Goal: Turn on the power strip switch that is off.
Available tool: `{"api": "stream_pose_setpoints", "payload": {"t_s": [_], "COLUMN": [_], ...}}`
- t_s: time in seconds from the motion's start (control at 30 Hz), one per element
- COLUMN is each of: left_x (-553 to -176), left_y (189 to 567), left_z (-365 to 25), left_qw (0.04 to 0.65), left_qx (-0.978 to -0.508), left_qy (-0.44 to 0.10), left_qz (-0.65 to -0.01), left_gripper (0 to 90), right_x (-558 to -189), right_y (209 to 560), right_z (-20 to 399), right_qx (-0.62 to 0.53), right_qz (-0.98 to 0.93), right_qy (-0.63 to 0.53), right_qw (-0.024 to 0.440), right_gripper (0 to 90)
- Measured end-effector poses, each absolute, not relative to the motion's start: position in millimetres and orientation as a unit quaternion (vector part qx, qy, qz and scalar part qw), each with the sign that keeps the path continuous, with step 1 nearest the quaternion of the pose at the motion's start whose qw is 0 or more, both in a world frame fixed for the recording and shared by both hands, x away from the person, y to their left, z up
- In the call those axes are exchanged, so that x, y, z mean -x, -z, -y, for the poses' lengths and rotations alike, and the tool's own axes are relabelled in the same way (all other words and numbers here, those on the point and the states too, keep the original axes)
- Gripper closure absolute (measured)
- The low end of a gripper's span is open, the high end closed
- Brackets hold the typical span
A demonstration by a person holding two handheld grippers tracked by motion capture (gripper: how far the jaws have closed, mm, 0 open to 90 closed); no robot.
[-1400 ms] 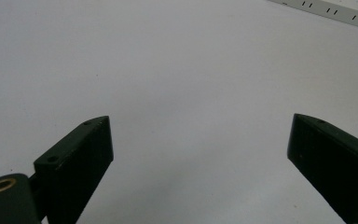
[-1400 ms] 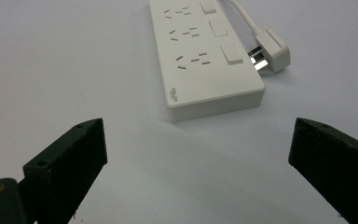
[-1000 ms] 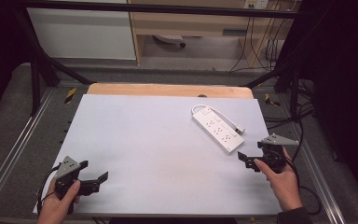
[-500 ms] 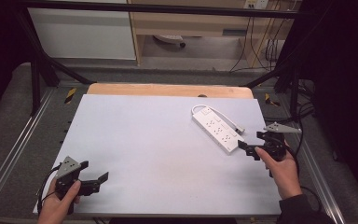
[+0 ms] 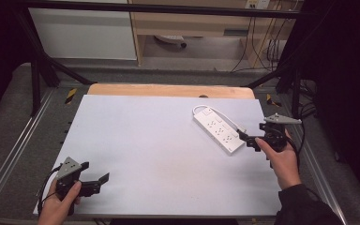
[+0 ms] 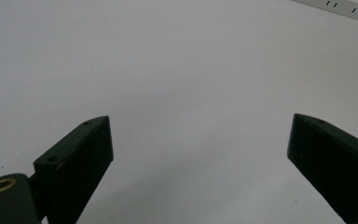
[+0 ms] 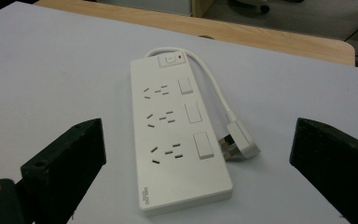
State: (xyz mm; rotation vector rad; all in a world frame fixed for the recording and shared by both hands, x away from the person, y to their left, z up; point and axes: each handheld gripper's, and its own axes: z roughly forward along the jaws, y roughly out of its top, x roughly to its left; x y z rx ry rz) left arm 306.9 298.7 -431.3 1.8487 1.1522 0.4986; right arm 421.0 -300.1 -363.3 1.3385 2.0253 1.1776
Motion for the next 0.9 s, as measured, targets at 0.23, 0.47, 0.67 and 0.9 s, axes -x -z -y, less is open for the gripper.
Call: {"api": "stream_pose_setpoints", "payload": {"t_s": [0.23,0.47,0.67,0.9], "left_x": [-307.0,-306.9,-307.4,-307.4], "left_y": [431.4,431.0,431.4,431.3], "left_z": [-298.4,-299.9,-299.5,-299.6], "left_qw": [0.437,0.438,0.437,0.437], "left_qx": [-0.745,-0.743,-0.744,-0.744], "left_qy": [-0.202,-0.203,-0.203,-0.204], "left_qz": [-0.462,-0.464,-0.463,-0.463], "left_gripper": [6.8,6.8,6.8,6.8], "right_x": [-431.5,-443.3,-454.9,-465.3], "right_y": [356.0,350.3,347.8,346.6], "right_z": [301.3,303.4,305.5,306.1], "right_qx": [-0.487,-0.495,-0.501,-0.504], "right_qz": [-0.730,-0.720,-0.714,-0.711], "right_qy": [-0.421,-0.427,-0.430,-0.428], "right_qw": [0.229,0.233,0.236,0.240], "right_gripper": [5.3,7.4,7.9,8.1]}}
